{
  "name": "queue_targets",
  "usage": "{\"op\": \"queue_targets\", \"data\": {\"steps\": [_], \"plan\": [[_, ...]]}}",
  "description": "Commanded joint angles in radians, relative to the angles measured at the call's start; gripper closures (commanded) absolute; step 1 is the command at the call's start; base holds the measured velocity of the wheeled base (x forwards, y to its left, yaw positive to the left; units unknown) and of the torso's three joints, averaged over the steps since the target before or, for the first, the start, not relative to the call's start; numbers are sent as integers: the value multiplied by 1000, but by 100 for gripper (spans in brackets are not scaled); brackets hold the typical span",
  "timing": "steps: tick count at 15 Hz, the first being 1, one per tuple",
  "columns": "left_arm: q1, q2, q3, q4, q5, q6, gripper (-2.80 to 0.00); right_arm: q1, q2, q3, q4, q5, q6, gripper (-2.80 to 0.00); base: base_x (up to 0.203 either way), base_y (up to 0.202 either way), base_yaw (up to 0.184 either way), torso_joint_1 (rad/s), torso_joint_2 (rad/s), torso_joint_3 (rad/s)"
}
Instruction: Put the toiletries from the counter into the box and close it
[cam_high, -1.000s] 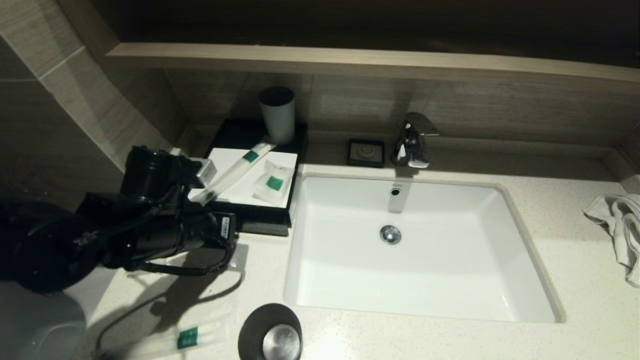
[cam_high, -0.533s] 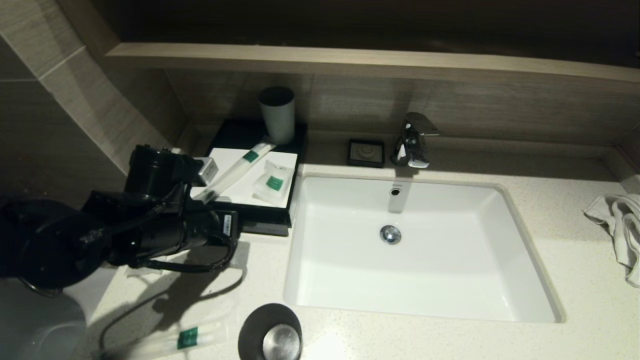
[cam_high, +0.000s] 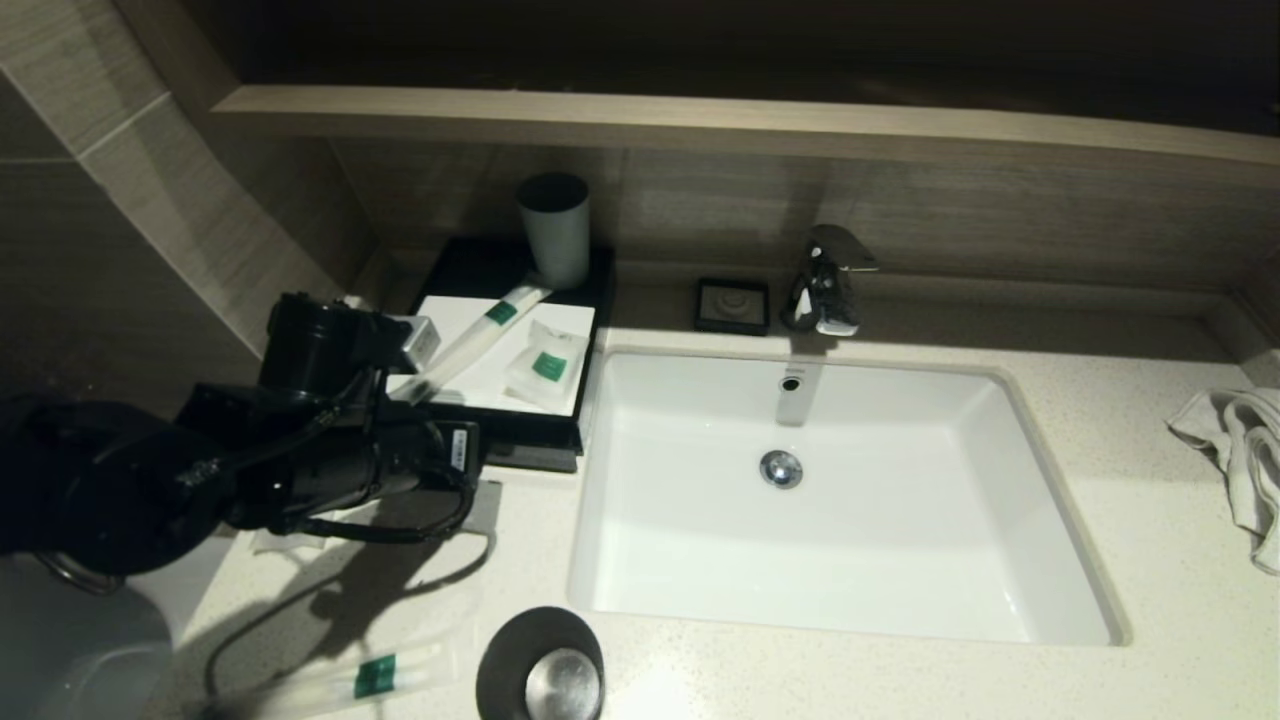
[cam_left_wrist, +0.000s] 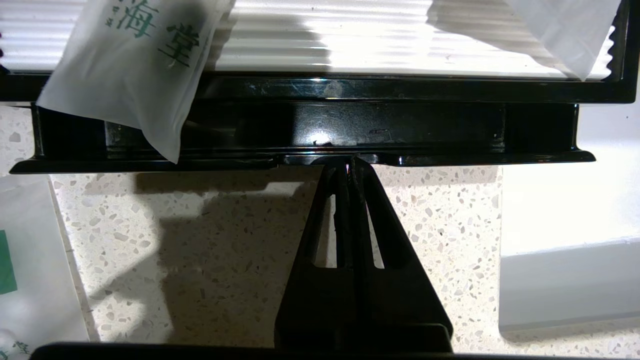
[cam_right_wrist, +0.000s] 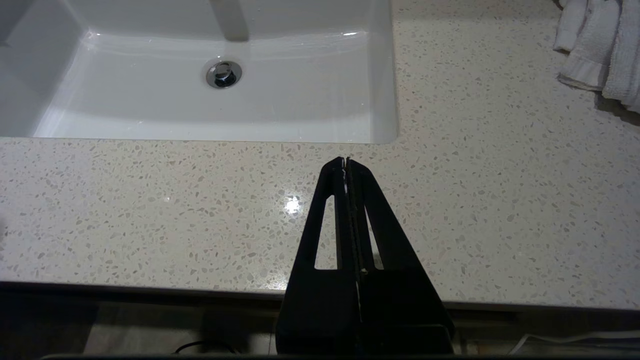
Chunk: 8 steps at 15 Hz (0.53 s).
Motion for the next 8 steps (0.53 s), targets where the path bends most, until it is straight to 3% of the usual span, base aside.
{"op": "queue_targets", "data": {"steps": [1, 8], "plan": [[0, 5, -2, -1, -1, -1, 0, 0, 0, 2, 0, 0, 0, 0, 0, 0, 0, 0, 0, 0], [0, 8, 1, -26, 1, -3, 0, 0, 0, 2, 0, 0, 0, 0, 0, 0, 0, 0, 0, 0]]}}
